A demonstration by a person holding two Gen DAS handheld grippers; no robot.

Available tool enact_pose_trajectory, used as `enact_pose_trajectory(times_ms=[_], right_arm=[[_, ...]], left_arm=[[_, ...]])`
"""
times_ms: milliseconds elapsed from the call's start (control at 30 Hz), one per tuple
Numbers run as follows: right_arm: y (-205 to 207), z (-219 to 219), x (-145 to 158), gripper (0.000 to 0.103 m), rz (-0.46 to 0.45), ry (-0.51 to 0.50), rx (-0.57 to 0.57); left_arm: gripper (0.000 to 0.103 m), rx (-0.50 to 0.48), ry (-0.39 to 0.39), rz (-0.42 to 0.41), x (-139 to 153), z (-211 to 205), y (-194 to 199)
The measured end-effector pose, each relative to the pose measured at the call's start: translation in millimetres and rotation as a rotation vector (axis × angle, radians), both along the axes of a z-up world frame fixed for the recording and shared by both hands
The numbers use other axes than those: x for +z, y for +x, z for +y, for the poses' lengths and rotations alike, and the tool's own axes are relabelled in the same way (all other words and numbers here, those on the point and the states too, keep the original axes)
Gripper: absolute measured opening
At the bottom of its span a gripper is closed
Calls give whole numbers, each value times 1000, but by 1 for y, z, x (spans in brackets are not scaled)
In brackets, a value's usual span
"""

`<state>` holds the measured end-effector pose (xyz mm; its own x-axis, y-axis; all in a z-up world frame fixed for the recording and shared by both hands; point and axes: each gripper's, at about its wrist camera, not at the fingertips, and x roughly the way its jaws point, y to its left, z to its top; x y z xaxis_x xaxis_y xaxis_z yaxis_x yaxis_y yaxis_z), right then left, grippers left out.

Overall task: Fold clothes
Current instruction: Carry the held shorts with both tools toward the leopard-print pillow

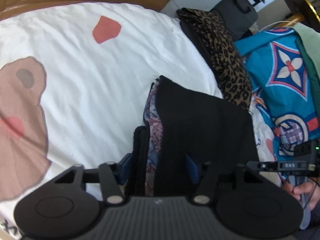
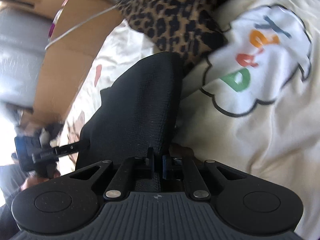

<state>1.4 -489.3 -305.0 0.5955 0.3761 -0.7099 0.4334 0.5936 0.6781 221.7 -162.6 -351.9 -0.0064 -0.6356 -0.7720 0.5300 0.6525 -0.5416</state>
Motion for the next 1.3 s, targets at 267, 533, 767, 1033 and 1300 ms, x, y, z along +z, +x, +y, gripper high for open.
enact_pose_trajectory(times_ms=[267, 533, 767, 1033, 1300], right_arm=[[1, 3, -8, 11, -34, 37, 25], [-11, 14, -14, 27, -45, 35, 11], [-13, 14, -26, 27, -56, 84, -75], [-6, 13, -34, 27, -64, 132, -128], [-4, 15, -11, 10, -127, 153, -94]], left_arm=[[74, -29, 39, 15, -3, -10, 1], [83, -71, 62, 31, -4, -22, 3], [83, -37, 25, 88, -17, -30, 17], [85, -112, 2, 109, -18, -31, 23], [45, -78, -9, 69, 2, -25, 16]])
